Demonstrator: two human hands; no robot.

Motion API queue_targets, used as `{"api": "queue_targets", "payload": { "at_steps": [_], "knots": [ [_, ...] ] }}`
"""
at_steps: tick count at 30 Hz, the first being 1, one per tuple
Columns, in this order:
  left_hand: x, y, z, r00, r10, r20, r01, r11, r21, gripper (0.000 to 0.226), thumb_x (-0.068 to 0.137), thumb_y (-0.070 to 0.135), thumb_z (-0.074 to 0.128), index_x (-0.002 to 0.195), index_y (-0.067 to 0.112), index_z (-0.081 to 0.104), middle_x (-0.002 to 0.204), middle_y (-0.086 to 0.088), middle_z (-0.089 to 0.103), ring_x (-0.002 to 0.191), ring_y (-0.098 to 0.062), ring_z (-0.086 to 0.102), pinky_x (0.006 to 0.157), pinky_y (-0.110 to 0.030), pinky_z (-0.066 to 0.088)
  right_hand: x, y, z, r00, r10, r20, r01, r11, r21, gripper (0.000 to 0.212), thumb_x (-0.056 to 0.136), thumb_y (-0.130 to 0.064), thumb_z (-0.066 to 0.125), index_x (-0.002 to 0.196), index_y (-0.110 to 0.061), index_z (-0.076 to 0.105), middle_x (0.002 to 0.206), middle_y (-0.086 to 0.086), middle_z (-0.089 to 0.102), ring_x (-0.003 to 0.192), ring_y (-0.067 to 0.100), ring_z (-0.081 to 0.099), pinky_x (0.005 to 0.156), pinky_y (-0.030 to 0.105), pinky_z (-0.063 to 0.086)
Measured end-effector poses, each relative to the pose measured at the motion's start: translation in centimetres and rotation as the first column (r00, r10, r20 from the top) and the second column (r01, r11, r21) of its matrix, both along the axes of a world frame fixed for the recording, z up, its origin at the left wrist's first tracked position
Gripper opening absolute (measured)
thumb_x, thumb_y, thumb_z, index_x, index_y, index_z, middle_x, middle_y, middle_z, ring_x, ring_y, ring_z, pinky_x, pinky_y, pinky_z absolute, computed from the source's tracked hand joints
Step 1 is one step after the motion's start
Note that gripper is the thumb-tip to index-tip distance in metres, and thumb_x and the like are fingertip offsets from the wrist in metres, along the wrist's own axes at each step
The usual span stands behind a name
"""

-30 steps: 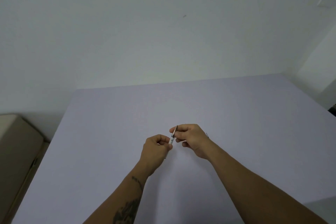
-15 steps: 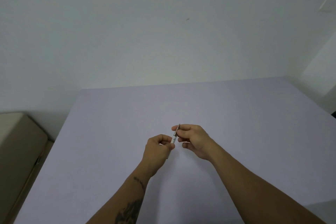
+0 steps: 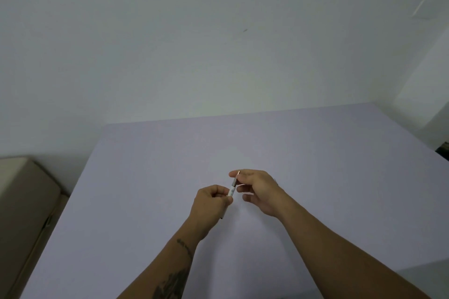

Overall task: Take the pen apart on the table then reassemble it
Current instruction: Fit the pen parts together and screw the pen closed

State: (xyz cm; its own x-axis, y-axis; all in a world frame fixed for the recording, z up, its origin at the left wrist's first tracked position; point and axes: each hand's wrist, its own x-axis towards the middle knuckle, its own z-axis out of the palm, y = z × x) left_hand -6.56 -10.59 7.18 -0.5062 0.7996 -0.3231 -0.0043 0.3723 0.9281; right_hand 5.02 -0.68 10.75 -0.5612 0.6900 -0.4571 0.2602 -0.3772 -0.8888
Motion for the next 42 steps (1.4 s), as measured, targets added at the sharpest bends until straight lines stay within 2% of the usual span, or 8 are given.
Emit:
{"api": "queue_targets", "payload": {
  "at_steps": [9,12,16,22,25,28,33,42],
  "knots": [
    [0.1,-0.2,0.2,0.999,-0.052,0.007,0.052,0.999,0.008,0.010,0.086,0.005,0.063,0.085,0.009,0.072,0.068,-0.003,0.058,0.063,-0.016,0.052,0.057,-0.025,0.048,-0.7,-0.5,-0.8,0.990,-0.095,0.103,0.078,0.985,0.156,0.024,0.091,-0.023,0.068,0.071,-0.014,0.058,0.090,0.008,0.068,0.075,0.016,0.059,0.065,0.028,0.049],
    [0.0,-0.5,0.1,0.998,-0.055,-0.005,0.055,0.998,0.004,0.010,0.087,0.006,0.063,0.088,0.007,0.073,0.068,-0.003,0.058,0.062,-0.015,0.053,0.057,-0.025,0.048,-0.7,-0.7,-0.6,0.989,-0.068,0.135,0.046,0.986,0.160,0.021,0.092,-0.028,0.067,0.078,-0.013,0.060,0.090,0.007,0.068,0.075,0.016,0.060,0.066,0.029,0.049],
    [-0.1,-0.6,0.1,0.998,-0.049,-0.026,0.049,0.999,0.003,0.011,0.089,0.007,0.062,0.091,0.006,0.073,0.070,-0.002,0.059,0.065,-0.014,0.053,0.055,-0.022,0.047,-0.4,-0.6,-0.3,1.000,0.000,-0.029,-0.003,0.997,-0.079,0.022,0.099,-0.019,0.055,0.108,-0.009,0.073,0.091,0.003,0.067,0.088,0.020,0.063,0.077,0.033,0.046],
    [-0.7,-0.9,0.0,0.999,-0.044,-0.025,0.044,0.999,-0.013,0.010,0.087,0.007,0.063,0.088,0.010,0.072,0.070,-0.002,0.059,0.063,-0.014,0.053,0.056,-0.024,0.047,-1.0,-0.7,-0.7,0.998,-0.040,0.058,0.036,0.997,0.063,0.013,0.091,-0.016,0.068,0.081,-0.008,0.071,0.090,0.010,0.068,0.079,0.017,0.062,0.068,0.029,0.048],
    [-0.8,-0.9,-0.1,0.998,-0.053,-0.037,0.052,0.998,-0.018,0.010,0.087,0.008,0.063,0.087,0.011,0.072,0.072,-0.003,0.060,0.066,-0.015,0.055,0.058,-0.026,0.049,-1.6,-0.9,-1.1,0.987,-0.058,0.147,0.027,0.978,0.207,0.034,0.087,-0.025,0.073,0.063,-0.013,0.051,0.081,0.010,0.063,0.067,0.016,0.055,0.061,0.030,0.045],
    [-0.8,-1.0,-0.1,0.997,-0.062,-0.037,0.061,0.998,-0.018,0.010,0.088,0.008,0.062,0.087,0.011,0.071,0.071,-0.003,0.060,0.065,-0.016,0.054,0.058,-0.025,0.049,-1.9,-1.1,-1.1,0.980,-0.045,0.192,-0.010,0.962,0.273,0.032,0.087,-0.029,0.071,0.070,-0.011,0.052,0.078,0.007,0.062,0.064,0.015,0.056,0.060,0.030,0.045],
    [-1.3,-0.8,0.0,0.999,-0.041,-0.035,0.040,0.999,-0.019,0.010,0.088,0.007,0.062,0.089,0.008,0.072,0.071,-0.003,0.060,0.064,-0.015,0.053,0.056,-0.025,0.049,-1.1,-0.6,-0.5,0.999,0.024,0.021,-0.024,1.000,-0.007,0.020,0.096,-0.014,0.060,0.108,-0.010,0.075,0.092,0.003,0.069,0.081,0.018,0.060,0.067,0.028,0.048],
    [-1.2,-0.5,0.1,0.998,-0.054,-0.031,0.054,0.998,-0.016,0.010,0.087,0.007,0.063,0.086,0.010,0.072,0.069,-0.003,0.058,0.063,-0.015,0.052,0.057,-0.025,0.048,-1.8,-0.5,-1.4,0.989,-0.096,0.115,0.071,0.977,0.200,0.015,0.088,-0.015,0.067,0.076,-0.009,0.061,0.088,0.011,0.069,0.070,0.017,0.057,0.060,0.029,0.044]
  ]
}}
